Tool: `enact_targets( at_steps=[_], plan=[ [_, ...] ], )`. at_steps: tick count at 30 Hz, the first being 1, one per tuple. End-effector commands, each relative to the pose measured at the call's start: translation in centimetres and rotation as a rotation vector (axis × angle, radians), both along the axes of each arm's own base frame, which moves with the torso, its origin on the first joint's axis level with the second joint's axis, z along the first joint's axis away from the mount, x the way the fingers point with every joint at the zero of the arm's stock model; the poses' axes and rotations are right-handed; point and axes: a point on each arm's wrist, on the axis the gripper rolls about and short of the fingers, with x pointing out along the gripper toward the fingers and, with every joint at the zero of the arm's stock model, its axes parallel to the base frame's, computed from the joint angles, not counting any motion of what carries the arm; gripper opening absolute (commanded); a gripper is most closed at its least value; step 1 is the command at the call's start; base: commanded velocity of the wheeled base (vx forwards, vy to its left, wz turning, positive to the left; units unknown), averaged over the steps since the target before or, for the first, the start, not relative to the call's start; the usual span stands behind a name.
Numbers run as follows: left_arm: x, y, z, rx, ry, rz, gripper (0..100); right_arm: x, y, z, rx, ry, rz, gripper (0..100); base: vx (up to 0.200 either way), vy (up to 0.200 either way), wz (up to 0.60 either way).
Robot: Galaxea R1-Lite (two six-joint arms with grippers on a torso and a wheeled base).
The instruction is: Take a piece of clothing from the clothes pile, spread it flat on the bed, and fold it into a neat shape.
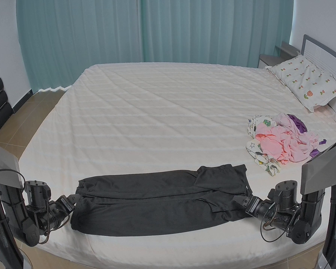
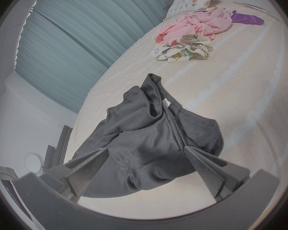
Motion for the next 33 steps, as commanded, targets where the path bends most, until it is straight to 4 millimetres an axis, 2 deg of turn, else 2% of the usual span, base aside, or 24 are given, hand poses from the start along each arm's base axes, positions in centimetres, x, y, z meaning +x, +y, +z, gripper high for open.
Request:
enact_targets(
  at_steps=[1,4,6,9,17,19,21,27,30,33],
  plan=[
    [0.1,0.0,0.1,0.0,-0.005,0.001,100,0.0,0.1,0.2,0.0,-0.016,-0.008,100,0.0,0.0,0.0],
    [0.1,0.0,0.1,0.001,-0.005,0.0,100,0.1,-0.1,0.8,-0.01,-0.043,-0.025,100,0.0,0.0,0.0],
    [0.1,0.0,0.0,0.0,-0.004,0.001,100,0.4,-1.0,1.9,-0.026,-0.092,-0.074,100,0.0,0.0,0.0],
    [0.2,0.0,0.1,-0.002,-0.012,0.002,100,0.7,-1.8,2.3,-0.04,-0.111,-0.1,100,0.0,0.0,0.0],
    [1.9,0.3,2.1,-0.035,-0.169,0.04,100,0.8,-1.9,2.9,-0.03,-0.137,-0.109,100,0.0,0.0,0.0],
    [2.7,0.2,2.3,-0.034,-0.192,0.031,100,0.8,-1.8,2.7,-0.032,-0.128,-0.107,100,0.0,0.0,0.0],
    [4.6,-0.5,2.5,-0.038,-0.245,0.005,100,0.8,-1.8,2.4,-0.029,-0.118,-0.103,100,0.0,0.0,0.0],
    [8.4,-0.8,1.8,-0.032,-0.275,-0.009,100,0.7,-1.7,1.9,-0.034,-0.097,-0.097,100,0.0,0.0,0.0],
    [9.9,-0.8,1.1,-0.024,-0.212,-0.012,100,0.8,-1.7,1.7,-0.034,-0.089,-0.096,100,0.0,0.0,0.0],
    [10.5,-0.9,0.3,-0.012,-0.147,-0.02,100,0.8,-1.7,1.3,-0.04,-0.078,-0.096,100,0.0,0.0,0.0]
  ],
)
